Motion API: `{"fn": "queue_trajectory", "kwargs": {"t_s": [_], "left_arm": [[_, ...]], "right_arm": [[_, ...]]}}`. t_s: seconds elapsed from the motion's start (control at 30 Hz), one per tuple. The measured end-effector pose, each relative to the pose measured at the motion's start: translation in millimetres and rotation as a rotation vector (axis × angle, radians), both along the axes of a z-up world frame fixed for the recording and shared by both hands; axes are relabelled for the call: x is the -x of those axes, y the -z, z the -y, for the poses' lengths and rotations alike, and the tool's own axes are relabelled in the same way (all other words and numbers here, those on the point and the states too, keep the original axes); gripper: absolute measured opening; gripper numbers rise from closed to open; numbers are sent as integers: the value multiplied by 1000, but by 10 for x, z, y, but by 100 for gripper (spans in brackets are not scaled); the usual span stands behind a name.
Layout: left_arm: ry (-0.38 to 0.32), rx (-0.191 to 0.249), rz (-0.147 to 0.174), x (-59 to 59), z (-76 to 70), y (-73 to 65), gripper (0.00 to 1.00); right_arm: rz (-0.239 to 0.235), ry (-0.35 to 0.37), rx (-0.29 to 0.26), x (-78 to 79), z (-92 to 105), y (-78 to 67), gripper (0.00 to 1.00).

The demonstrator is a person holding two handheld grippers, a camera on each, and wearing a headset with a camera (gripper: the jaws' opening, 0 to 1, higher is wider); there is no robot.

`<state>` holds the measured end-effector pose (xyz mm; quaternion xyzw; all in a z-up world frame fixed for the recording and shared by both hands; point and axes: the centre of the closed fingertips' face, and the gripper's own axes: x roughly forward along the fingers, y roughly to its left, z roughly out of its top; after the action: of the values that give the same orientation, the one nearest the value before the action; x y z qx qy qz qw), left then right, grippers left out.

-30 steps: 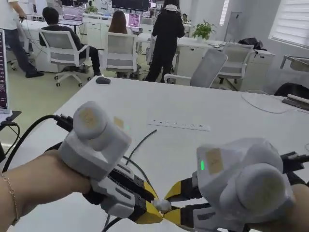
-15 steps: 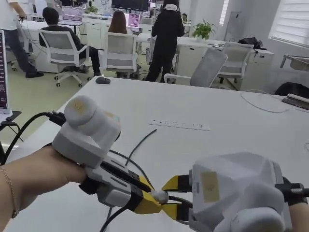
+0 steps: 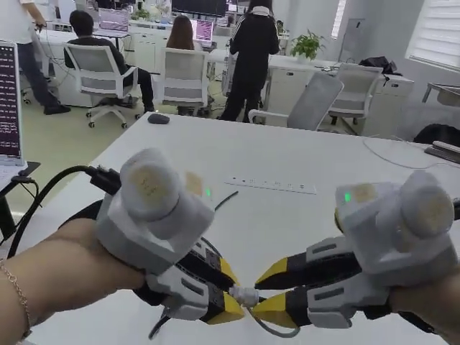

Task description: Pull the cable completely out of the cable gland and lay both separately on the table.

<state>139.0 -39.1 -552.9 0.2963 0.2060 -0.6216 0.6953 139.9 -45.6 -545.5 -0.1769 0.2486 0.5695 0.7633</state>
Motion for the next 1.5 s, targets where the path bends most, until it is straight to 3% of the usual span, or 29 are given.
{"fn": "queue_trajectory", "kwargs": {"t_s": [0.03, 0.07, 0.1, 0.17, 0.2, 0.33, 0.4, 0.53, 0.57, 0.6, 0.63, 0.73, 0.8, 0.83, 0.87, 0.9, 0.97, 1.07, 1.17, 1.23, 1.27, 1.3, 1.33, 1.4, 1.5], "left_arm": [[4, -12, 32, -17, -6, -8, 16], [23, -16, 98, -36, -2, -40, 16], [27, -20, 109, -26, 6, -46, 16], [52, -21, 162, -13, 36, -82, 16], [48, -26, 166, 0, 38, -83, 16], [100, -63, 265, 15, 84, -109, 16], [112, -73, 275, 42, 104, -105, 16], [125, -92, 277, 48, 106, -84, 16], [128, -95, 280, 50, 102, -79, 16], [134, -98, 284, 52, 103, -77, 16], [135, -100, 281, 52, 101, -76, 16], [103, -75, 204, 40, 104, -68, 16], [98, -73, 201, 7, 99, -72, 16], [85, -56, 147, 28, 103, -60, 16], [83, -40, 120, 23, 106, -55, 16], [90, -36, 110, 15, 106, -46, 16], [80, -20, 58, 10, 98, -31, 15], [70, -19, 9, -6, 79, -10, 15], [32, -11, -94, -9, 70, 43, 15], [31, -3, -148, 10, 66, 65, 16], [10, 13, -196, 16, 64, 68, 16], [16, 25, -192, -4, 67, 62, 16], [18, 36, -227, 15, 57, 59, 16], [7, 62, -264, 5, 58, 41, 16], [-45, 109, -404, 17, 44, 25, 16]], "right_arm": [[-16, -2, -23, 0, 6, -34, 20], [-29, -4, -41, 14, 2, -60, 20], [-45, -11, -61, 21, -3, -85, 19], [-54, -24, -65, 26, -3, -90, 18], [-60, -29, -64, 35, -7, -88, 18], [-100, -76, -69, 97, -72, -77, 17], [-112, -86, -85, 116, -114, -96, 14], [-104, -88, -49, 134, -110, -62, 12], [-89, -92, -39, 138, -106, -62, 12], [-35, -116, -10, 132, -101, -54, 12], [-13, -117, 4, 129, -100, -52, 12], [62, -137, 67, 130, -100, -25, 12], [86, -122, 82, 109, -104, -24, 12], [117, -135, 111, 114, -103, -10, 11], [139, -138, 131, 113, -102, 4, 11], [178, -152, 158, 115, -101, 9, 11], [217, -145, 197, 104, -104, 31, 10], [267, -142, 234, 76, -113, 50, 10], [364, -171, 314, 49, -117, 79, 10], [368, -179, 330, 73, -130, 105, 10], [396, -195, 354, 65, -122, 112, 10], [394, -183, 349, 64, -128, 112, 10], [395, -187, 347, 69, -129, 111, 10], [428, -195, 354, 59, -128, 91, 10], [519, -225, 395, 44, -145, 72, 10]]}}
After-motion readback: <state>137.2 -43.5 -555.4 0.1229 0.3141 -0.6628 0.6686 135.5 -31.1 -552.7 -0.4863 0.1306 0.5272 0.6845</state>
